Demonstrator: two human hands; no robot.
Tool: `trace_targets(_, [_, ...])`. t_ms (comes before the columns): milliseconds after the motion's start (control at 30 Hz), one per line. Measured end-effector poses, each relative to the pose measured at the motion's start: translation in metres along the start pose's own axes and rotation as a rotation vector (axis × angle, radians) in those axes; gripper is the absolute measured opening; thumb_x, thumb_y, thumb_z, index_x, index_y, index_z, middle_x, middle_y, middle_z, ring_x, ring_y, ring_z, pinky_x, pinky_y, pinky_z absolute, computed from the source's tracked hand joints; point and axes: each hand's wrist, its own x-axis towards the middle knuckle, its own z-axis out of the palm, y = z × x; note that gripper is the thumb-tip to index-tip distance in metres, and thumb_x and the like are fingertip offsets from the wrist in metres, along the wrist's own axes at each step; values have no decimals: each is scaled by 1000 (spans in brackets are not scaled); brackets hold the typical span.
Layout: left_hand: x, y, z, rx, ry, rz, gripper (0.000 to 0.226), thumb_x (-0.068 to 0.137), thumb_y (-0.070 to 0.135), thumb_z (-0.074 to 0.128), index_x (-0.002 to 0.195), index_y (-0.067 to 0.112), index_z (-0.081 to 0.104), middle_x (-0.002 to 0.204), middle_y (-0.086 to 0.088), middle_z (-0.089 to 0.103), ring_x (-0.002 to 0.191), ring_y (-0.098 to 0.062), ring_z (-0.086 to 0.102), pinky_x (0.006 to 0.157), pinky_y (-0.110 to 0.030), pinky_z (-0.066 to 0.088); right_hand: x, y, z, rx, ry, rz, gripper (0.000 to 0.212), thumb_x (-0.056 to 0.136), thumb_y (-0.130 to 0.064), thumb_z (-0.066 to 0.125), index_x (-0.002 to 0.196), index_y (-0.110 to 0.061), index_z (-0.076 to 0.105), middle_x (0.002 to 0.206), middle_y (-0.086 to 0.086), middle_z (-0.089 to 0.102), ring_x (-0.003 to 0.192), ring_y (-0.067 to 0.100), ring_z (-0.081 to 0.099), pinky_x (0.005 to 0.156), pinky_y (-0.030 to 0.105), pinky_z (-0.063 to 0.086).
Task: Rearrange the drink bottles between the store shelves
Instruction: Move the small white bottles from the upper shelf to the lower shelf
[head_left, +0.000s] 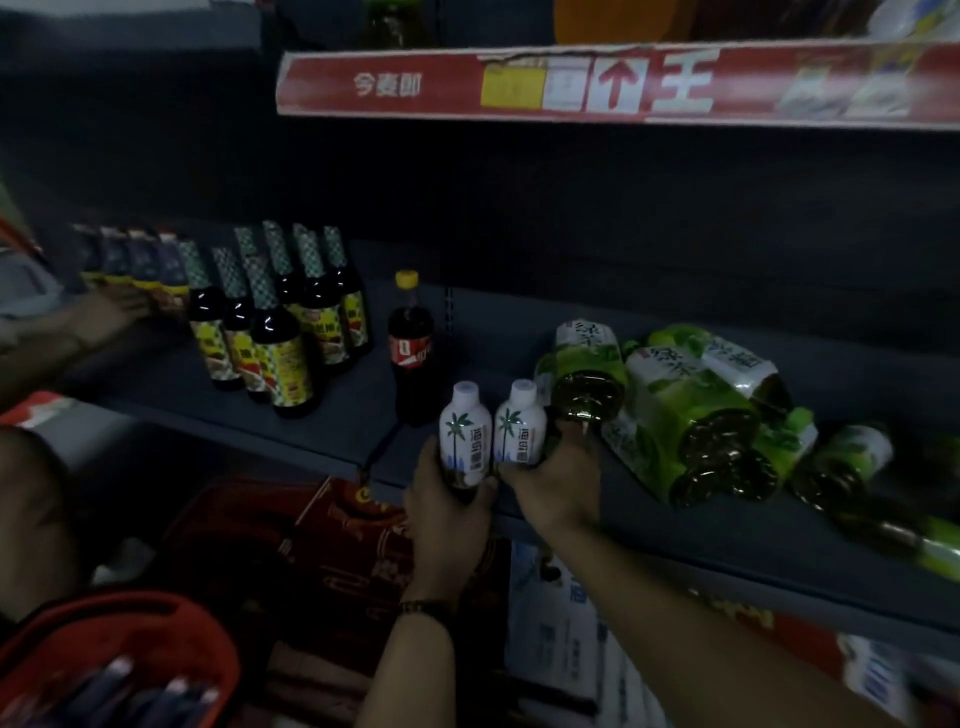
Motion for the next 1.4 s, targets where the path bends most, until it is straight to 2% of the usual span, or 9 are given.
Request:
trace_targets(133, [14,-13,3,38,-40,-43,80,87,46,82,156,41,41,140,18,67,131,-12,64,113,-56,48,9,2,7,-10,-20,-37,64,70,-29,90,126,-22,60,129,7,55,113,28,62,86,37,54])
trace_targets(267, [13,4,2,187,13,-116,78,87,41,85,153,24,47,140,0,55,132,-16,46,118,-49,37,13,6,5,37,-30,-16,57,66,-31,91,110,-25,57,119,2,63,98,20,65,78,30,52])
trace_targets(467, [21,-5,-8,-29,-54,-115,60,87,39,83,139,28,56,132,3,69,122,-18,68,104,-51,58,18,9,0,86,-175,-41,68,66,-41,97,115,-25,53,100,-14,71,84,0,68,65,18,53])
trace_targets(667, [17,-1,-11,-111,-72,-98,50,93,27,81,137,19,57,129,-1,72,119,-20,71,103,-54,58,26,12,-16,65,-377,-91,74,57,-52,98,121,-33,64,107,-9,78,92,14,76,77,47,66])
trace_targets(833, [-10,25,-28,-55,-258,-111,36,96,12,79,125,25,62,120,6,73,112,-9,71,83,-12,57,7,19,-60,61,-490,-122,71,61,-47,98,125,-38,69,115,-14,78,105,8,74,95,45,62])
trace_targets(933, [-41,50,-34,-34,-294,-73,31,96,15,79,118,30,62,114,12,72,95,12,70,72,-6,53,-20,23,-98,86,-526,-117,63,67,-39,99,121,-43,67,116,-16,78,106,5,74,97,43,62])
trace_targets(1067, [-75,101,-34,-85,-371,-41,32,100,27,75,126,41,64,115,19,77,103,11,70,87,-14,57,-52,8,-166,113,-523,-127,76,66,-45,100,133,-33,66,120,-15,77,106,3,74,95,37,63])
trace_targets(1267, [-105,209,-21,-122,-454,136,49,92,22,83,134,38,63,116,20,78,105,1,74,81,-16,58,-88,-39,-284,160,-376,-238,54,79,-24,94,126,-26,67,107,-11,81,93,8,78,75,28,64])
trace_targets(1400, [-112,293,-14,-96,-447,301,58,79,11,93,129,28,69,106,13,82,95,-5,78,74,-20,62,-103,-73,-354,212,-211,-342,52,81,-21,92,126,-31,67,112,-6,80,100,14,78,85,42,66])
